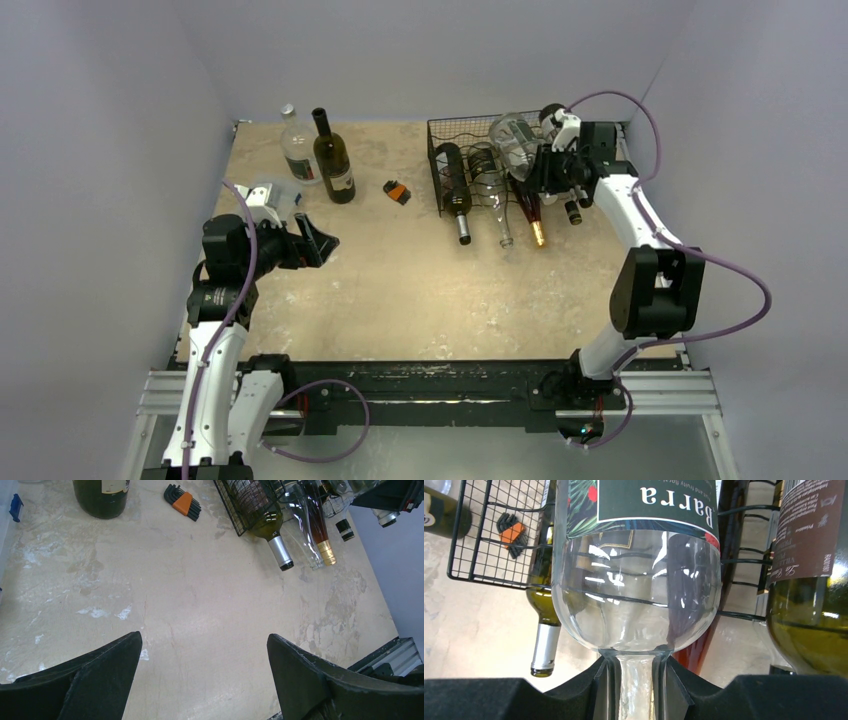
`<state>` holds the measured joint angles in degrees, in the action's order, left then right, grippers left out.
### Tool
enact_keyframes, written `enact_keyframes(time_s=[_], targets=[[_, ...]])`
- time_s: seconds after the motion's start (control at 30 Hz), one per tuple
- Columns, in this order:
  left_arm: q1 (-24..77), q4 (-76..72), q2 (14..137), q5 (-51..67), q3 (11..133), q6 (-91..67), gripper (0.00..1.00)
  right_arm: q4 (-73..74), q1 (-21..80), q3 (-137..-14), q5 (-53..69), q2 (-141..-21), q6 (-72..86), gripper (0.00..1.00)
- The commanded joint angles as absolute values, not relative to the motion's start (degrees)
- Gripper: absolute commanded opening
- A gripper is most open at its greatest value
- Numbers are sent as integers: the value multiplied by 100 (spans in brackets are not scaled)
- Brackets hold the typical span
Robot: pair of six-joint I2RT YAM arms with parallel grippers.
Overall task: Take the wine bottle off the wine rack
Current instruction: Pick up the wine bottle from the wine rack.
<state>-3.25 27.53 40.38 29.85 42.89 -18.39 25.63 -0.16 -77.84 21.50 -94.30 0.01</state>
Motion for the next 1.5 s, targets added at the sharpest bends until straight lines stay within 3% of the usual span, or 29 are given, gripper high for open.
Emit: enact_keyframes(time_s=[0.0,0.8,1.47], targets=[[-335,2663,3999,3020,4361,-1740,96,1163,-214,-7850,2962,-8823,282,0],[-334,2647,4008,3038,4365,-1749,96,308,-308,-6836,4278,-7740,598,0],[-343,2582,4025,3179,4351,-1793,97,1106,-334,-6710,5690,-7315,-632,0]])
